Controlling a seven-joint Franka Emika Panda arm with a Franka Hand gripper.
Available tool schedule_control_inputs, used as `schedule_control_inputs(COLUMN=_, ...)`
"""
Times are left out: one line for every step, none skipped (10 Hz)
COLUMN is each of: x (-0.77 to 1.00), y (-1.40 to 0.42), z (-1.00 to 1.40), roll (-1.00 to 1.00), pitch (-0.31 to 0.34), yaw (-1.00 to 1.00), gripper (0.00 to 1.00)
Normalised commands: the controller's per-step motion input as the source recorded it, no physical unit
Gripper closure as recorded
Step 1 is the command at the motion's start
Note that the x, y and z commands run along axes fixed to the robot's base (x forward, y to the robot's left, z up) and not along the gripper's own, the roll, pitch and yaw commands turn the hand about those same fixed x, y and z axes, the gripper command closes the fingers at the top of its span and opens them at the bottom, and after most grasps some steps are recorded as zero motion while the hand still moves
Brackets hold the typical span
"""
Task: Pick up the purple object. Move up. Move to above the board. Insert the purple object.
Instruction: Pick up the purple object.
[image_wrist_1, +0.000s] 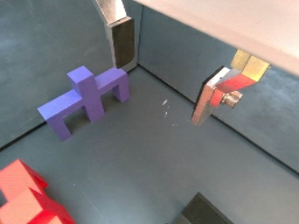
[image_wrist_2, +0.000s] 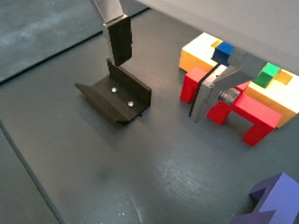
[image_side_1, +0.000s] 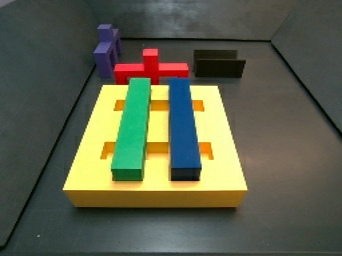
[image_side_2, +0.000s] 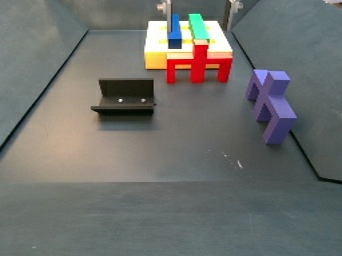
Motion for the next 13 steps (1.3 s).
schedule_control_inputs(x=0.00, y=0.03, z=-0.06, roll=-0.05, pitch=-0.034, yaw=-0.31, gripper=0.00)
schedule_control_inputs(x=-0.22, y=0.07, z=-0.08, roll=-0.05, pitch=-0.044, yaw=-0.51, gripper=0.00)
schedule_control_inputs(x=-0.33, y=0.08, z=-0.07, roll=-0.05, pitch=-0.059, yaw=-0.66, gripper=0.00)
schedule_control_inputs(x=-0.27, y=0.05, z=-0.07, roll=-0.03, pitch=-0.044, yaw=-0.79, gripper=0.00)
schedule_control_inputs(x=-0.19, y=0.01, z=-0.08, roll=-0.03, pitch=-0.047, yaw=-0.86, gripper=0.00)
schedule_control_inputs(x=-0.17, y=0.00, z=-0.08, roll=-0.03, pitch=-0.050, yaw=-0.89, gripper=0.00)
schedule_control_inputs(x=-0.17, y=0.00, z=-0.08, roll=-0.02, pitch=-0.046, yaw=-0.91, gripper=0.00)
schedule_control_inputs(x=-0.17, y=0.00, z=-0.08, roll=-0.01, pitch=-0.039, yaw=-0.92, gripper=0.00)
schedule_control_inputs(x=-0.15, y=0.00, z=-0.09, roll=-0.02, pitch=-0.034, yaw=-0.93, gripper=0.00)
schedule_control_inputs(x=-0.13, y=0.00, z=-0.11, roll=-0.01, pitch=-0.016, yaw=-0.96, gripper=0.00)
schedule_control_inputs(x=-0.09, y=0.00, z=-0.13, roll=-0.01, pitch=0.000, yaw=-0.98, gripper=0.00)
schedule_control_inputs(x=-0.11, y=0.00, z=-0.14, roll=0.00, pitch=0.009, yaw=-0.97, gripper=0.00)
schedule_control_inputs(x=-0.13, y=0.00, z=-0.13, roll=0.00, pitch=0.034, yaw=-0.95, gripper=0.00)
